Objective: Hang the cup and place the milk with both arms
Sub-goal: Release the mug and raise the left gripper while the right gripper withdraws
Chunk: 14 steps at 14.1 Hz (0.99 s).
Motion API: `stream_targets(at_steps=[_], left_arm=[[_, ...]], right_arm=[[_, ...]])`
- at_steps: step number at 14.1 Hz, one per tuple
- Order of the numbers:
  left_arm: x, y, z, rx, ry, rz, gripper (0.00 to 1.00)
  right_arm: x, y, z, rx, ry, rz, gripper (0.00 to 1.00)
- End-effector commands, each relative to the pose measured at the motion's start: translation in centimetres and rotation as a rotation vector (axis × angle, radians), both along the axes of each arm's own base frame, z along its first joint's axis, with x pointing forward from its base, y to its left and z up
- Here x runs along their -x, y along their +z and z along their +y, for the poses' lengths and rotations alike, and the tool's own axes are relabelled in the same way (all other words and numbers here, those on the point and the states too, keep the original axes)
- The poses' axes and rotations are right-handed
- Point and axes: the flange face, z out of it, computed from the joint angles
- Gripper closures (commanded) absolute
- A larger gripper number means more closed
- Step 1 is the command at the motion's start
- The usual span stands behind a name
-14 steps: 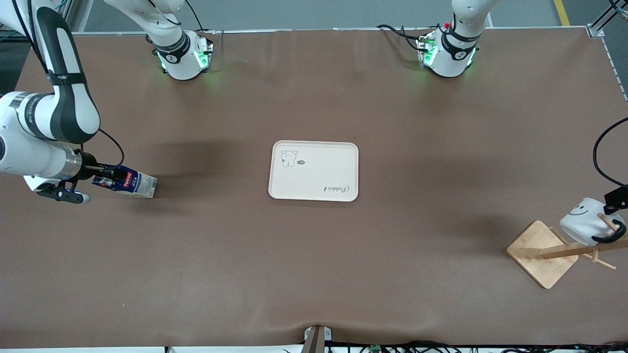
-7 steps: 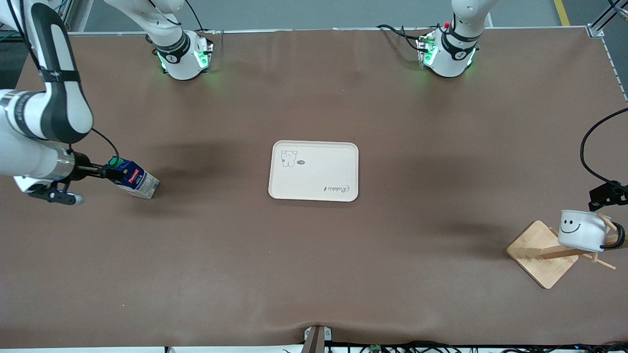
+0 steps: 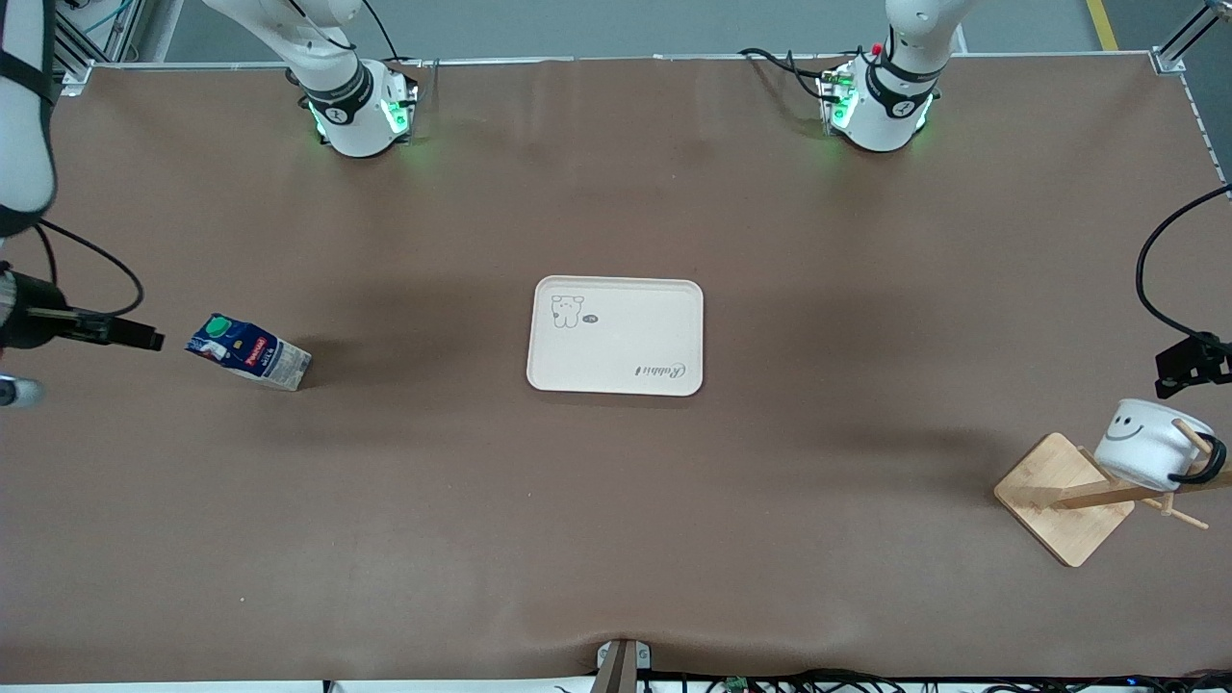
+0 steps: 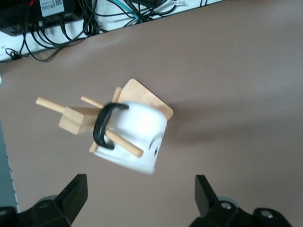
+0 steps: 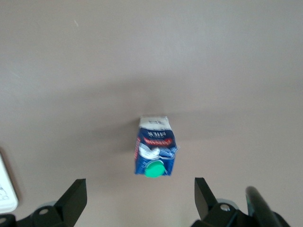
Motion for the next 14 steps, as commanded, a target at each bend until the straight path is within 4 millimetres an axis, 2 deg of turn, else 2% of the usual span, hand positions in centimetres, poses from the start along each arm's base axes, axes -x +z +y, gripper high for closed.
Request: stream_targets(at_steps=[1,3,5,7,8,9,11,14], left_arm=[[1.0,1.7,0.0,0.054,0.038,-0.006,0.0],[1.3,2.3,-0.3,0.051,0.063,-0.009,0.0],[1.6,2.4,-0.3,0.056,0.085,0.003,0.0],[2.2,2.6,-1.2,0.079,0.115,0.043,0.0],[3.1,4.1,-2.0,0.088,0.128,0.038,0.0],[3.8,5.2,-2.7,0.093,0.135,0.043,0.0],[4.9,6.7,-4.1,0.068,0.137,0.048,0.0],[6.4,7.3,-7.3,0.02,0.206,0.093,0.0]], right_arm=[[-2.0,6.6,2.2,0.02,0.045,-0.143,0.0],[-2.4,9.0,2.6,0.031,0.053,-0.218,0.0],[-1.5,9.6,2.8,0.025,0.059,-0.195,0.0],[1.5,10.3,4.2,-0.001,0.098,-0.088,0.0],[2.6,11.3,5.5,0.001,0.117,-0.088,0.0],[3.7,11.1,6.2,0.002,0.127,-0.071,0.0],[6.3,11.1,6.3,0.002,0.125,-0.06,0.0],[8.7,11.5,6.5,-0.023,0.12,-0.058,0.0]])
